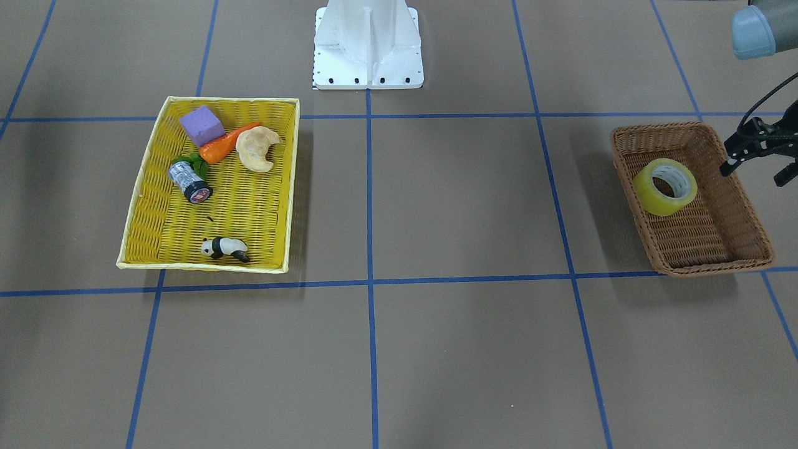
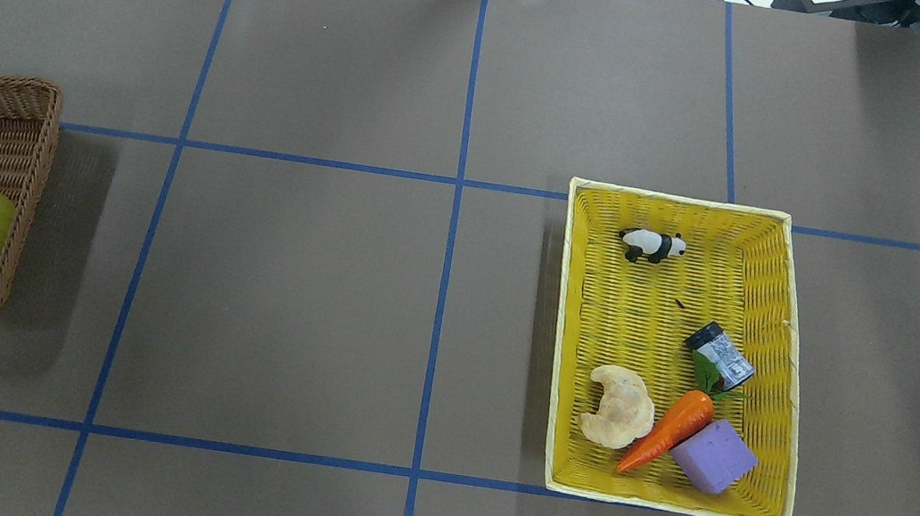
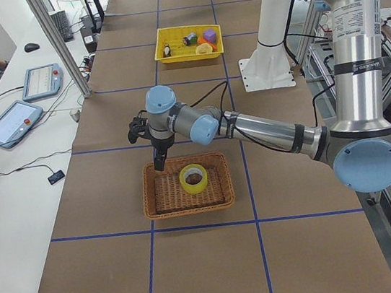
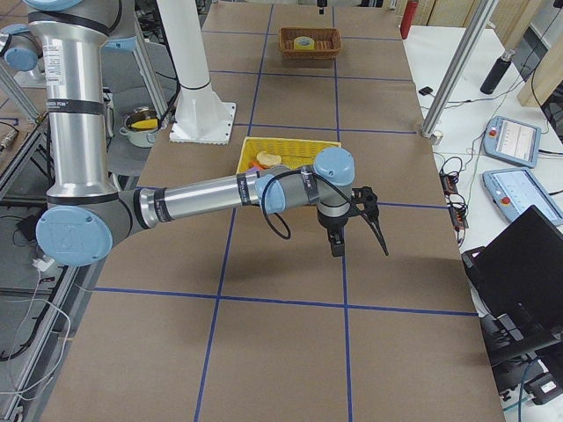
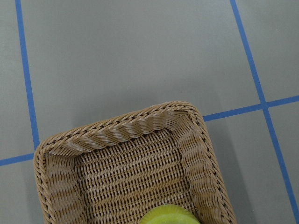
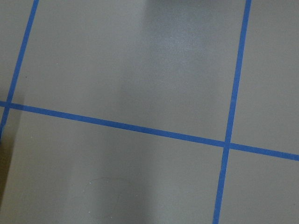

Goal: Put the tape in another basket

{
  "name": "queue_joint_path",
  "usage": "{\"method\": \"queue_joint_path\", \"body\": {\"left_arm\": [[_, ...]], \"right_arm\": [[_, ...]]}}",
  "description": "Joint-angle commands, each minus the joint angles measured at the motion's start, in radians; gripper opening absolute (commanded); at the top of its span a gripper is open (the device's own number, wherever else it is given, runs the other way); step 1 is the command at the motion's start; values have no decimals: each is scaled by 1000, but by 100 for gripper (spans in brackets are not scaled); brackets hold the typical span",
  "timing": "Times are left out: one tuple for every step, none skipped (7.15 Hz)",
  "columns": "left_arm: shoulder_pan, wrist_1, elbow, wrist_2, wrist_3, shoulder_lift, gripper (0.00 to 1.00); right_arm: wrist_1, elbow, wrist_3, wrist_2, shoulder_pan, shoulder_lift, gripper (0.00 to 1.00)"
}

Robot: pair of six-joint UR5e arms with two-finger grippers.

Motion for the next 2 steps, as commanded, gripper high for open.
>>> {"method": "queue_joint_path", "body": {"left_arm": [[2, -1, 8, 1, 0, -20, 98], [2, -2, -1, -2, 0, -24, 98]], "right_arm": [[1, 0, -1, 0, 0, -5, 100], [1, 3, -1, 5, 0, -9, 100]]}}
